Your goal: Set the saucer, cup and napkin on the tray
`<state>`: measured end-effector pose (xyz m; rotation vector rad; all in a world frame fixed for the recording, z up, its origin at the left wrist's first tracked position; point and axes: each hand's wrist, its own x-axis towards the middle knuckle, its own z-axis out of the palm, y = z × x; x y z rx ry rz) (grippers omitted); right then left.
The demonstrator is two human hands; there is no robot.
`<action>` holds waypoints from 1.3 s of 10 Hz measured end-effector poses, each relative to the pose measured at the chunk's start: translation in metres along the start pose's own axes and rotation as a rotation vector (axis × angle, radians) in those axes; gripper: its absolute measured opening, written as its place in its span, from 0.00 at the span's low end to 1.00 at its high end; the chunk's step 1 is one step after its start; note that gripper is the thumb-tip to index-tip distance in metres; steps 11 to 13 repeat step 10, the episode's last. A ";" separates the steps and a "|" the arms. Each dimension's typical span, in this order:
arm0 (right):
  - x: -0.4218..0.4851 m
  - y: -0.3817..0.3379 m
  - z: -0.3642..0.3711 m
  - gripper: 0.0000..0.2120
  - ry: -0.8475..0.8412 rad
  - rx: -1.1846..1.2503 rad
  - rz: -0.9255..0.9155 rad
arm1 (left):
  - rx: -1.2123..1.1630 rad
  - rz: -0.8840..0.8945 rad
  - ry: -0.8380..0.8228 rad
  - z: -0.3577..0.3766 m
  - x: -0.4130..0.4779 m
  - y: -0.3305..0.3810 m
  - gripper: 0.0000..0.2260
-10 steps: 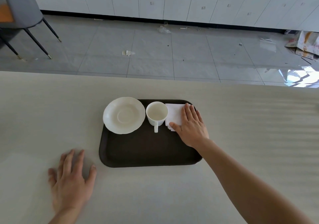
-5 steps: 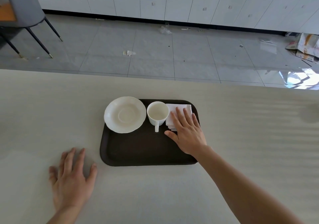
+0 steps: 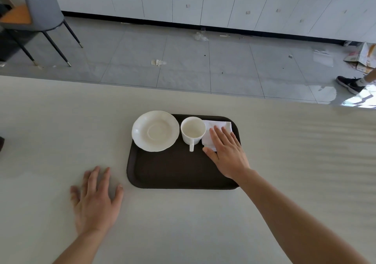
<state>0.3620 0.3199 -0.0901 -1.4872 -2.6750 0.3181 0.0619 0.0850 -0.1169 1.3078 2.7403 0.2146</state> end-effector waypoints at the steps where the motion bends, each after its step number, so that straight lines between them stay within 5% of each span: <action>1: -0.004 -0.006 -0.010 0.36 0.023 0.024 0.011 | 0.017 0.018 -0.008 -0.001 0.000 0.000 0.32; 5: -0.016 -0.025 -0.053 0.32 0.078 0.025 0.040 | 0.039 0.009 -0.197 -0.035 0.018 0.004 0.29; 9: -0.014 -0.074 -0.109 0.31 0.157 0.068 -0.079 | 0.011 0.078 0.073 -0.133 0.026 0.022 0.32; 13: -0.009 -0.089 -0.122 0.31 0.188 0.062 -0.128 | 0.040 0.087 0.107 -0.153 0.031 0.024 0.32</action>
